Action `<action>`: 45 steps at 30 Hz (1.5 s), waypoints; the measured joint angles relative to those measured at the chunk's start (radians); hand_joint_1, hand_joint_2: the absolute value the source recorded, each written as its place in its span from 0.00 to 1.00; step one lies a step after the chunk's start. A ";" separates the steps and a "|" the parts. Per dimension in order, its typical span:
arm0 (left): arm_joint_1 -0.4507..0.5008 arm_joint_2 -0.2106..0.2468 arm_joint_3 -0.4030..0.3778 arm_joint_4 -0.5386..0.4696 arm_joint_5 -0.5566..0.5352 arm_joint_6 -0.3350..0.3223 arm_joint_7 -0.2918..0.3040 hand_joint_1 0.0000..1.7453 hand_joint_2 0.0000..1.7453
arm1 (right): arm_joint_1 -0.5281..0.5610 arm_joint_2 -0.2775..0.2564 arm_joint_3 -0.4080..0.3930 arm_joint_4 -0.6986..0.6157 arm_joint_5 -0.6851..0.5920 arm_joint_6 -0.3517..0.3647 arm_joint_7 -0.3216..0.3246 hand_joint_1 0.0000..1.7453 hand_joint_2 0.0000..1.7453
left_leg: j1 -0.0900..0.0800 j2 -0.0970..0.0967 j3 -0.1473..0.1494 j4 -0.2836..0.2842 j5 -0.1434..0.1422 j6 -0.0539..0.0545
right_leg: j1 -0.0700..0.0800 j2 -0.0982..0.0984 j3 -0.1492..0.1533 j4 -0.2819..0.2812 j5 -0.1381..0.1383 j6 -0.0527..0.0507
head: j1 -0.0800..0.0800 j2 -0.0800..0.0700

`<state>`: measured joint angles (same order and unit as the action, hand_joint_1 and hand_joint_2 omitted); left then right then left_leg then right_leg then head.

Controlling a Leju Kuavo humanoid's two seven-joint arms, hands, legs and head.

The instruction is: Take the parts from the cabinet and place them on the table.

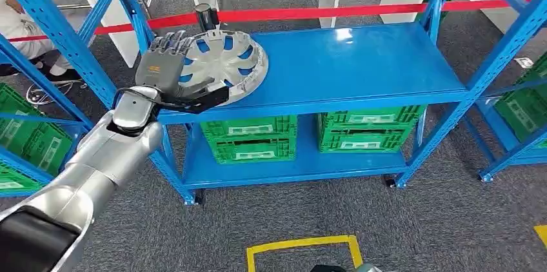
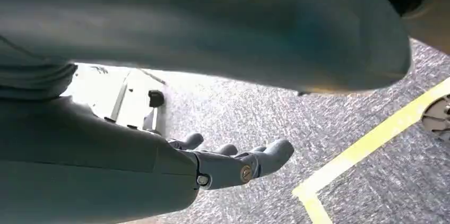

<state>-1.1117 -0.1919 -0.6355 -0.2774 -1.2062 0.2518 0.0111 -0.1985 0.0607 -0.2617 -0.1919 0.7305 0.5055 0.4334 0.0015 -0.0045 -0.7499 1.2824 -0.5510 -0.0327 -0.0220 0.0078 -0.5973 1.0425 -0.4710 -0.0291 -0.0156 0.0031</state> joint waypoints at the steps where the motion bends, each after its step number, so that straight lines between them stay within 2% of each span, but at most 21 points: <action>1: -0.001 0.001 0.000 0.000 0.000 0.000 0.000 0.00 0.00 | 0.000 0.000 0.000 0.000 0.000 0.000 0.000 0.00 0.00 | 0.000 0.000 0.020 -0.068 0.050 0.006 | 0.001 0.001 0.012 0.000 -0.007 0.001 | 0.000 0.000; 3: -0.003 0.002 0.000 0.000 0.000 0.000 -0.001 0.00 0.00 | 0.001 0.000 0.000 0.000 0.002 0.000 -0.001 0.00 0.00 | -0.006 0.000 0.075 -0.236 0.182 0.021 | 0.001 0.002 0.031 -0.002 -0.024 0.006 | 0.000 0.000; 5: -0.005 0.002 0.000 0.001 -0.002 -0.001 -0.004 0.00 0.00 | -0.003 0.001 0.000 0.000 0.002 -0.003 -0.002 0.00 0.00 | -0.014 0.000 0.091 -0.253 0.135 0.024 | 0.004 0.003 0.033 0.000 -0.035 0.020 | -0.001 0.000; 9: -0.006 -0.002 -0.002 -0.002 -0.003 -0.002 -0.005 0.00 0.00 | -0.003 0.001 0.000 -0.001 0.003 -0.006 -0.002 0.00 0.00 | -0.005 -0.001 0.117 -0.276 0.151 0.042 | 0.004 -0.001 0.044 0.007 -0.053 0.041 | 0.000 0.000; 10: -0.011 -0.005 -0.002 -0.002 -0.003 -0.002 -0.005 0.00 0.00 | -0.004 0.001 0.000 -0.001 0.003 -0.006 -0.002 0.00 0.00 | -0.003 0.001 0.123 -0.278 0.146 0.050 | 0.005 -0.003 0.015 0.056 -0.071 0.046 | 0.001 0.000; 13: -0.005 -0.010 -0.004 -0.002 -0.003 -0.002 -0.006 0.00 0.00 | -0.003 0.001 0.000 -0.001 0.003 -0.006 -0.003 0.00 0.00 | -0.006 -0.002 0.135 -0.276 0.128 0.060 | 0.004 -0.003 -0.130 0.269 -0.127 0.054 | 0.001 0.000; 14: 0.000 -0.010 -0.005 -0.001 -0.003 -0.003 -0.008 0.00 0.00 | 0.000 0.001 0.000 -0.001 0.003 -0.006 -0.003 0.00 0.00 | -0.006 -0.004 0.142 -0.274 0.120 0.060 | 0.005 -0.003 -0.163 0.291 -0.108 0.055 | 0.001 0.000; 15: 0.004 -0.010 -0.005 -0.001 -0.003 -0.003 -0.010 0.00 0.00 | 0.002 0.000 0.000 -0.001 0.003 -0.006 -0.004 0.00 0.00 | -0.006 -0.005 0.151 -0.270 0.110 0.059 | 0.004 -0.003 -0.166 0.262 -0.067 0.055 | 0.001 0.000; 18: 0.003 -0.012 -0.006 -0.001 -0.010 -0.009 -0.019 0.00 0.00 | 0.001 -0.002 0.000 -0.001 0.003 -0.006 -0.009 0.00 0.00 | -0.005 -0.006 0.177 -0.254 0.075 0.049 | 0.004 -0.008 -0.091 0.023 0.093 0.052 | 0.001 0.000; 19: 0.002 -0.013 -0.006 0.000 -0.011 -0.012 -0.021 0.00 0.00 | 0.000 -0.002 0.000 -0.001 0.004 -0.006 -0.010 0.00 0.00 | -0.013 -0.007 0.176 -0.249 0.065 0.040 | 0.011 -0.010 -0.075 0.015 0.068 0.047 | 0.001 0.000; 20: 0.001 -0.014 -0.007 0.000 -0.013 -0.017 -0.023 0.00 0.00 | -0.003 -0.002 0.000 0.000 0.004 -0.006 -0.011 0.00 0.00 | -0.013 -0.009 0.174 -0.247 0.060 0.035 | 0.008 -0.007 -0.070 0.005 0.059 0.032 | -0.001 0.000; 24: 0.003 -0.018 -0.010 -0.001 -0.026 -0.035 -0.028 0.00 0.00 | -0.002 -0.002 0.000 -0.001 0.005 -0.006 -0.011 0.00 0.00 | -0.010 -0.006 0.181 -0.246 0.044 0.013 | 0.004 -0.003 -0.053 -0.006 0.048 0.011 | 0.000 0.000; 26: 0.001 -0.018 -0.017 0.000 -0.032 -0.040 -0.033 0.00 0.00 | -0.005 -0.004 0.000 -0.001 0.005 -0.006 -0.011 0.00 0.00 | -0.005 -0.003 0.128 -0.137 0.007 0.002 | 0.002 -0.004 -0.035 -0.007 0.036 -0.002 | -0.004 0.000; 28: 0.011 -0.018 -0.026 0.003 -0.033 -0.044 -0.035 0.00 0.00 | -0.005 -0.004 0.000 -0.001 0.005 -0.006 -0.011 0.00 0.00 | 0.000 -0.001 0.026 0.024 -0.039 -0.005 | 0.002 -0.004 -0.021 -0.007 0.022 -0.003 | -0.004 0.000; 30: 0.020 -0.018 -0.026 0.005 -0.034 -0.045 -0.035 0.00 0.00 | -0.002 -0.004 0.000 0.000 0.005 -0.006 -0.011 0.00 0.00 | 0.004 -0.001 -0.017 0.049 -0.003 -0.006 | 0.001 -0.002 -0.006 -0.007 0.010 -0.001 | -0.004 0.000; 33: 0.017 -0.017 -0.027 0.006 -0.037 -0.045 -0.035 0.00 0.00 | -0.001 -0.004 0.000 0.000 0.006 -0.006 -0.011 0.00 0.00 | 0.004 0.000 0.062 -0.183 0.162 0.004 | 0.001 0.001 0.026 -0.007 -0.012 0.008 | -0.004 0.000; 35: 0.012 -0.018 -0.036 0.007 -0.046 -0.064 -0.037 0.00 0.00 | -0.004 -0.003 0.000 0.000 0.005 -0.006 -0.012 0.00 0.00 | -0.004 -0.001 0.102 -0.259 0.150 0.016 | 0.007 0.002 0.028 -0.006 -0.024 0.023 | -0.005 0.000; 39: 0.023 -0.023 -0.050 0.007 -0.053 -0.092 -0.045 0.00 0.00 | -0.004 -0.004 0.000 -0.001 0.005 -0.007 -0.014 0.00 0.00 | 0.001 -0.005 0.112 -0.269 0.147 0.041 | 0.001 -0.002 0.032 -0.015 -0.034 0.048 | -0.002 0.000; 41: 0.023 -0.026 -0.055 0.008 -0.059 -0.101 -0.050 0.00 0.00 | -0.005 -0.004 0.000 -0.001 0.005 -0.007 -0.017 0.00 0.00 | 0.000 -0.004 0.122 -0.272 0.139 0.054 | 0.003 -0.004 -0.005 0.066 -0.064 0.051 | -0.001 0.000; 43: 0.034 -0.031 -0.063 0.011 -0.066 -0.131 -0.056 0.00 0.00 | -0.003 -0.004 -0.001 -0.001 0.005 -0.007 -0.017 0.00 0.00 | -0.004 -0.004 0.129 -0.272 0.132 0.062 | 0.003 -0.004 -0.108 0.232 -0.121 0.054 | -0.001 0.000; 45: 0.052 -0.032 -0.077 0.015 -0.070 -0.165 -0.063 0.00 0.00 | 0.004 -0.004 -0.001 -0.001 0.006 -0.007 -0.017 0.00 0.00 | -0.006 -0.006 0.136 -0.269 0.122 0.063 | 0.003 -0.004 -0.164 0.285 -0.104 0.054 | -0.001 0.000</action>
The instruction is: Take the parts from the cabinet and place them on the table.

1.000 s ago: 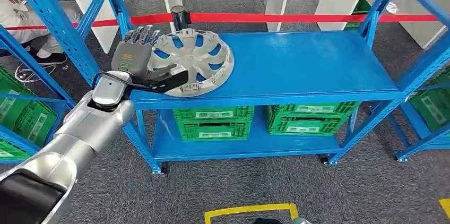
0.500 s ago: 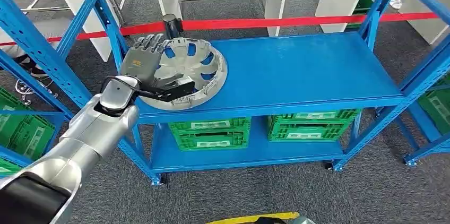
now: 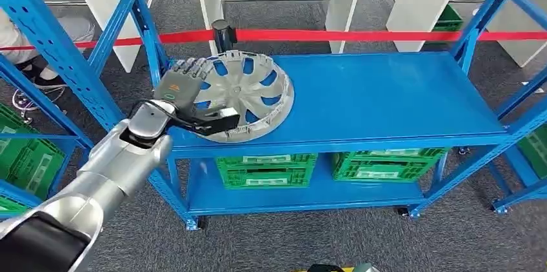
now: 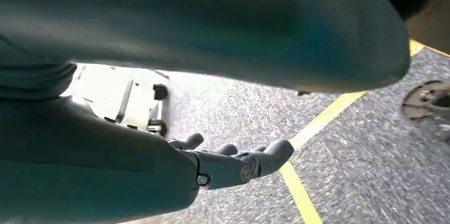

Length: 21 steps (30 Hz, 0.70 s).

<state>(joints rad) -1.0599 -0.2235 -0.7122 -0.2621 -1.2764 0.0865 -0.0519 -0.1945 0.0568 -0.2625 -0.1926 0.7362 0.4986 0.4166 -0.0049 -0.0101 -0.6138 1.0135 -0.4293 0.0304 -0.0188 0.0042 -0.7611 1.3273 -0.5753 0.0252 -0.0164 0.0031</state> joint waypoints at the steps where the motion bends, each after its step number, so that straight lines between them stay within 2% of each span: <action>1: 0.008 0.000 -0.002 0.002 0.002 -0.017 -0.004 0.00 0.00 | 0.001 0.000 0.000 0.000 0.000 0.000 0.002 0.00 0.00 | 0.000 -0.001 0.004 0.003 -0.006 -0.001 | 0.000 0.000 0.006 -0.040 0.040 -0.001 | 0.000 0.000; 2: 0.012 0.000 -0.002 0.002 0.010 -0.033 -0.005 0.00 1.00 | 0.001 0.000 0.000 0.000 0.002 0.000 0.001 0.00 0.00 | 0.000 -0.002 0.009 0.008 -0.013 -0.003 | 0.000 0.000 0.031 -0.112 0.091 -0.003 | 0.000 0.000; 3: 0.013 -0.001 -0.002 0.002 0.025 -0.049 -0.005 0.00 1.00 | 0.001 0.000 0.000 0.000 0.003 0.000 0.001 0.00 0.00 | 0.001 -0.002 0.014 0.015 -0.022 -0.007 | 0.000 -0.001 0.071 -0.211 0.147 -0.005 | 0.000 0.000; 4: 0.013 -0.003 -0.002 0.002 0.040 -0.062 -0.004 0.00 1.00 | 0.001 0.000 0.000 0.000 0.003 0.000 0.001 0.00 0.00 | 0.001 -0.002 0.016 0.020 -0.031 -0.012 | 0.000 -0.004 0.094 -0.276 0.164 -0.009 | 0.000 0.000; 5: 0.013 -0.003 -0.002 0.003 0.047 -0.068 -0.004 0.00 1.00 | -0.001 0.000 0.000 0.000 0.004 0.000 0.001 0.00 0.00 | -0.006 -0.003 0.011 0.024 -0.036 -0.019 | 0.008 -0.003 0.103 -0.281 0.148 -0.015 | 0.000 0.000; 7: 0.018 -0.003 -0.002 0.004 0.061 -0.085 -0.004 0.00 1.00 | 0.000 0.000 0.000 0.000 0.006 0.000 0.003 0.00 0.00 | -0.005 -0.005 0.013 0.019 -0.035 -0.027 | 0.005 -0.001 0.104 -0.284 0.150 -0.025 | -0.001 0.000; 9: 0.021 -0.002 -0.002 0.006 0.063 -0.091 -0.006 0.00 1.00 | 0.003 0.001 -0.001 0.000 0.007 0.000 0.003 0.00 0.00 | -0.010 -0.004 0.015 0.019 -0.036 -0.006 | 0.004 0.001 0.107 -0.289 0.153 -0.026 | 0.000 0.000; 14: 0.023 -0.002 -0.002 0.011 0.063 -0.136 -0.007 0.00 1.00 | 0.002 0.001 -0.001 0.000 0.018 0.000 0.002 0.00 0.00 | -0.010 -0.002 0.032 0.004 -0.038 -0.009 | 0.005 0.003 0.116 -0.289 0.146 -0.036 | -0.001 0.000; 20: 0.029 -0.002 -0.002 0.012 0.047 -0.185 -0.009 0.00 1.00 | -0.001 0.001 -0.001 0.000 0.028 0.000 0.004 0.00 0.00 | -0.008 -0.002 0.040 0.000 -0.040 -0.032 | 0.007 0.002 0.123 -0.289 0.143 -0.039 | -0.001 0.000; 21: 0.030 -0.002 -0.003 0.013 0.044 -0.204 -0.012 0.00 1.00 | -0.001 0.001 -0.001 0.000 0.030 0.000 0.004 0.00 0.00 | -0.008 -0.002 0.040 0.000 -0.040 -0.033 | 0.007 0.002 0.123 -0.289 0.143 -0.039 | -0.001 0.000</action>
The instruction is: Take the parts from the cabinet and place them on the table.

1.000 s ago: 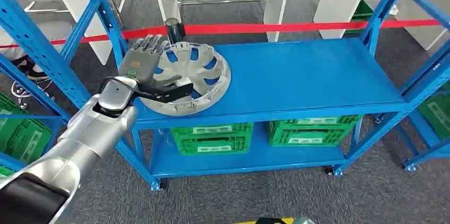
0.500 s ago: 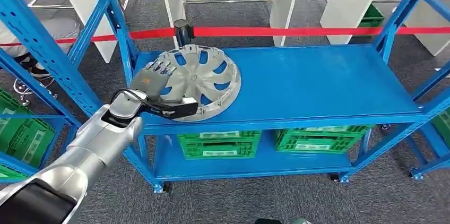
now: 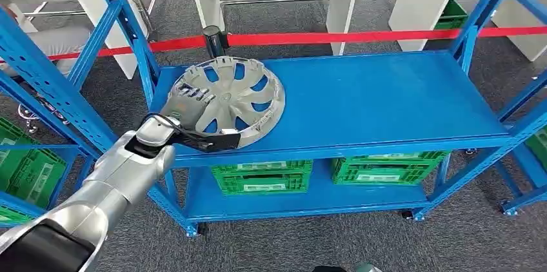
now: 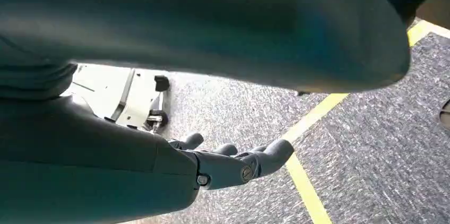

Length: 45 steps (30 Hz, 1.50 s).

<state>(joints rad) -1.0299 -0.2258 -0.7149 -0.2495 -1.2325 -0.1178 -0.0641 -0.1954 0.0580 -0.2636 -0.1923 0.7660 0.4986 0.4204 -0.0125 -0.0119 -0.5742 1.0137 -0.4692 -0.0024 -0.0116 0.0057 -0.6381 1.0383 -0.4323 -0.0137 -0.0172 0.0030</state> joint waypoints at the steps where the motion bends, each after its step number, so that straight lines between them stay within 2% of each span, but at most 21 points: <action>1: 0.001 0.000 -0.002 0.001 -0.005 -0.020 -0.002 0.00 1.00 | 0.000 0.000 0.000 0.000 0.002 0.000 0.000 0.00 0.00 | 0.000 0.000 0.000 0.000 0.000 0.000 | 0.000 0.000 0.000 0.000 0.000 0.000 | 0.000 0.000; 4: 0.002 0.000 -0.012 0.005 -0.015 -0.073 -0.002 0.00 1.00 | 0.000 0.000 0.000 0.000 0.009 0.000 0.000 0.00 0.00 | 0.000 0.000 0.000 0.000 0.000 -0.001 | -0.001 0.000 0.001 0.000 0.000 0.000 | 0.000 0.000; 5: 0.002 0.000 -0.017 0.005 -0.016 -0.084 0.000 0.00 0.00 | 0.000 0.000 0.000 0.000 0.009 0.000 0.000 0.00 0.00 | -0.001 0.000 0.000 0.001 0.000 -0.001 | -0.001 0.000 0.002 0.000 0.000 0.000 | 0.000 0.000; 10: 0.009 0.001 -0.045 0.010 -0.039 -0.116 0.006 0.00 0.00 | 0.000 0.000 -0.002 0.000 0.013 0.000 -0.001 0.00 0.00 | -0.001 0.000 0.000 0.002 0.000 0.000 | -0.001 -0.001 0.004 -0.003 0.001 0.002 | 0.000 0.000; 11: 0.014 0.002 -0.045 0.010 -0.036 -0.116 0.008 0.00 1.00 | 0.000 0.000 -0.003 0.000 0.013 0.000 -0.001 0.00 0.00 | -0.001 0.000 0.000 0.002 0.000 0.000 | -0.001 -0.001 0.004 -0.003 0.001 0.002 | 0.000 0.000; 32: 0.052 0.005 -0.046 0.010 -0.003 -0.102 0.007 0.00 1.00 | -0.002 0.000 -0.013 0.000 0.024 0.000 -0.004 0.00 0.00 | -0.001 0.000 0.000 0.002 -0.001 0.002 | -0.001 -0.001 0.006 -0.008 0.001 0.003 | 0.000 0.000; 33: 0.052 0.004 -0.046 0.010 -0.003 -0.102 0.007 0.00 0.00 | -0.002 0.000 -0.014 0.000 0.024 0.000 -0.004 0.00 0.00 | -0.001 0.000 0.000 0.002 -0.001 0.002 | -0.001 -0.001 0.006 -0.008 0.001 0.003 | 0.000 0.000; 36: 0.053 0.004 -0.046 0.010 -0.005 -0.102 0.006 0.00 0.00 | -0.002 0.000 -0.015 0.000 0.025 0.000 -0.004 0.00 0.00 | -0.001 0.000 0.000 0.002 -0.001 0.002 | -0.002 -0.001 0.006 -0.008 0.001 0.003 | 0.000 0.000; 37: 0.054 0.004 -0.046 0.010 -0.009 -0.102 0.003 0.00 1.00 | -0.002 0.000 -0.016 0.000 0.026 0.000 -0.004 0.00 0.00 | -0.001 0.000 0.000 0.002 -0.001 0.002 | -0.002 -0.001 0.006 -0.008 0.001 0.003 | 0.000 0.000; 41: 0.069 0.003 -0.047 0.010 -0.016 -0.097 0.009 0.00 1.00 | -0.003 0.000 -0.019 0.000 0.027 0.000 -0.001 0.00 0.00 | -0.001 0.000 0.000 0.002 -0.001 0.002 | -0.002 -0.001 0.006 -0.008 0.001 0.003 | 0.000 0.000; 45: 0.096 0.003 -0.047 0.010 0.007 -0.057 0.027 0.00 1.00 | -0.003 0.000 -0.024 0.000 0.030 0.000 -0.001 0.00 0.00 | -0.001 0.000 0.000 0.002 -0.001 0.002 | -0.002 -0.001 0.006 -0.008 0.001 0.003 | 0.000 0.000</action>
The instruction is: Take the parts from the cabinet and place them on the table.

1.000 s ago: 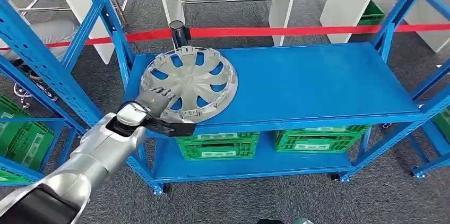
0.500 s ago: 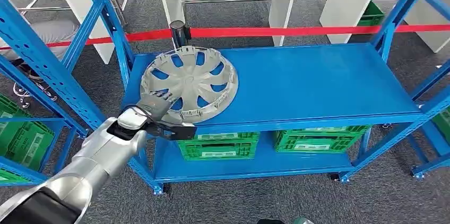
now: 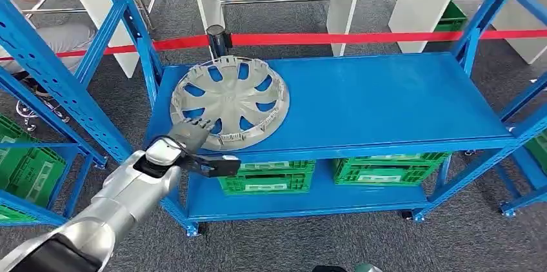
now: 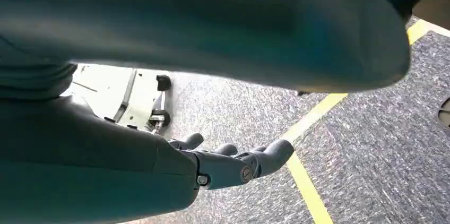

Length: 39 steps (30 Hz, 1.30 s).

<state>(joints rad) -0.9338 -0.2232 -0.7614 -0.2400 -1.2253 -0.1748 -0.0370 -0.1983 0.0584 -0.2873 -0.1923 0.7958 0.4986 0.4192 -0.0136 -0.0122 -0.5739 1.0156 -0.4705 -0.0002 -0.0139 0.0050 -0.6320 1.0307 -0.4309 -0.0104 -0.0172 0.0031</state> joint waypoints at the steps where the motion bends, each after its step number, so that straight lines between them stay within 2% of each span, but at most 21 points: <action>1: 0.008 0.000 0.000 0.000 0.010 0.018 0.004 0.00 1.00 | 0.000 0.000 0.000 0.000 0.001 0.000 0.000 0.00 0.00 | 0.000 0.000 0.000 0.000 0.000 0.000 | 0.000 0.000 0.000 0.000 0.000 0.000 | 0.000 0.000; 3: 0.022 -0.002 0.002 -0.002 0.034 0.061 0.014 0.00 1.00 | 0.000 0.000 -0.003 0.000 0.002 0.000 0.000 0.00 0.00 | 0.000 0.000 0.000 0.000 0.000 0.000 | 0.000 0.000 0.000 0.000 0.000 0.000 | 0.000 0.000; 8: 0.043 -0.006 0.004 -0.002 0.056 0.108 0.016 0.00 1.00 | 0.001 0.000 -0.008 0.000 0.003 0.000 -0.003 0.00 0.00 | 0.000 0.000 0.000 0.000 0.000 0.000 | 0.000 0.000 0.000 0.000 0.000 0.000 | 0.000 0.000; 14: 0.079 -0.018 0.036 -0.006 0.114 0.287 0.005 0.00 1.00 | 0.003 0.000 -0.010 0.000 0.011 0.000 -0.005 0.00 0.00 | 0.000 0.000 0.000 0.000 0.000 0.001 | 0.000 0.000 0.000 0.000 0.000 0.000 | 0.000 0.000; 16: 0.093 -0.027 0.052 -0.006 0.140 0.328 -0.006 0.00 1.00 | 0.003 -0.002 -0.011 0.000 0.013 0.000 -0.004 0.00 0.00 | 0.000 0.000 0.000 0.000 0.000 0.001 | 0.000 0.000 0.000 0.000 0.000 0.000 | 0.000 0.000; 22: 0.119 -0.047 0.087 -0.005 0.177 0.330 -0.008 0.00 1.00 | 0.003 -0.004 -0.015 0.000 0.018 0.000 -0.005 0.00 0.00 | 0.000 0.000 0.000 0.000 -0.001 0.001 | 0.000 0.000 0.000 -0.001 0.000 0.000 | 0.000 0.000; 31: 0.132 -0.051 0.127 -0.003 0.206 0.298 -0.001 0.00 1.00 | 0.003 -0.005 -0.015 0.000 0.021 0.000 -0.004 0.00 0.00 | 0.000 0.000 0.000 0.000 -0.001 0.001 | 0.000 0.000 0.000 -0.001 0.000 0.000 | 0.000 0.000; 39: 0.132 -0.051 0.112 -0.002 0.094 0.250 0.025 0.00 1.00 | -0.003 -0.005 -0.016 0.000 0.030 0.000 -0.004 0.00 0.00 | 0.000 0.000 0.000 0.000 -0.001 0.001 | 0.000 0.000 0.001 -0.001 0.000 0.000 | 0.000 0.000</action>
<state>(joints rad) -0.8020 -0.2743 -0.6496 -0.2419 -1.1315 0.0756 -0.0118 -0.2013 0.0538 -0.3029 -0.1923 0.8255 0.4986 0.4154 -0.0137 -0.0120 -0.5736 1.0155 -0.4714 0.0011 -0.0139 0.0050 -0.6313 1.0298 -0.4312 -0.0099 -0.0172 0.0031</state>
